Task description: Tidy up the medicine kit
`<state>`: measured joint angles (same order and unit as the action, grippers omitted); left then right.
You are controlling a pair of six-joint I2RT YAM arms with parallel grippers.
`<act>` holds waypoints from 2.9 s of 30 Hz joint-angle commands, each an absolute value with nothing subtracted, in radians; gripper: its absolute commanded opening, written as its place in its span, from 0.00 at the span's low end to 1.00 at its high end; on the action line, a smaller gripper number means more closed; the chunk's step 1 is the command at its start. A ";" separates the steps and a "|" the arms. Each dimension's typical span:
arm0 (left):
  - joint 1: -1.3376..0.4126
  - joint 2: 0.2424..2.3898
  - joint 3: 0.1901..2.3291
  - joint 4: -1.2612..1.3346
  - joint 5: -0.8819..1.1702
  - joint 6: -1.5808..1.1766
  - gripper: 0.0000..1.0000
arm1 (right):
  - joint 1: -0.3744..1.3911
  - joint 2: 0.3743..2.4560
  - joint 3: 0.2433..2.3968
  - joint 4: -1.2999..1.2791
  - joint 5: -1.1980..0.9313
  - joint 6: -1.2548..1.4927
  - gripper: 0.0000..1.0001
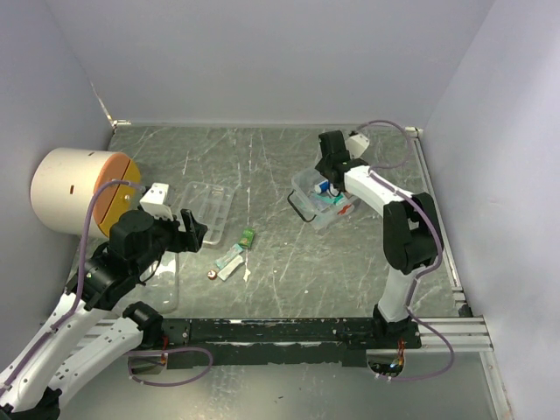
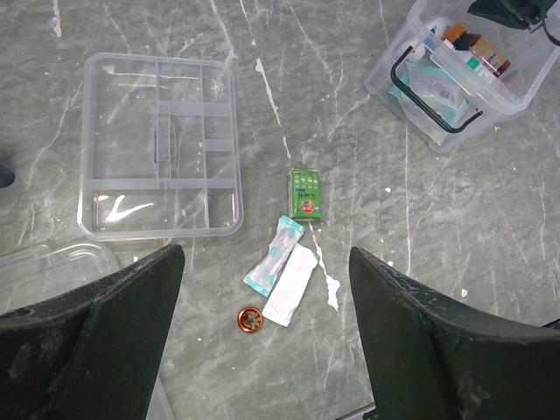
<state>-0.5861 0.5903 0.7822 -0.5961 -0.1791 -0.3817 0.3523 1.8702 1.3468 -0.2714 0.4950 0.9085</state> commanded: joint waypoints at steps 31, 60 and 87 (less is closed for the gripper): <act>-0.581 0.579 0.776 -0.592 -0.194 -0.379 0.88 | 0.349 1.886 1.392 -0.691 0.115 0.478 0.36; -0.574 0.575 0.775 -0.594 -0.199 -0.380 0.87 | 0.374 1.878 1.434 -0.687 0.130 0.440 0.36; -0.562 0.592 0.775 -0.591 -0.192 -0.379 0.87 | 0.408 1.885 1.354 -0.685 0.282 0.498 0.53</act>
<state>-0.5716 0.5930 0.7818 -0.5961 -0.1806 -0.3817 0.4034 1.9396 1.3830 -0.6411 0.2672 0.4820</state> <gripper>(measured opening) 0.872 0.538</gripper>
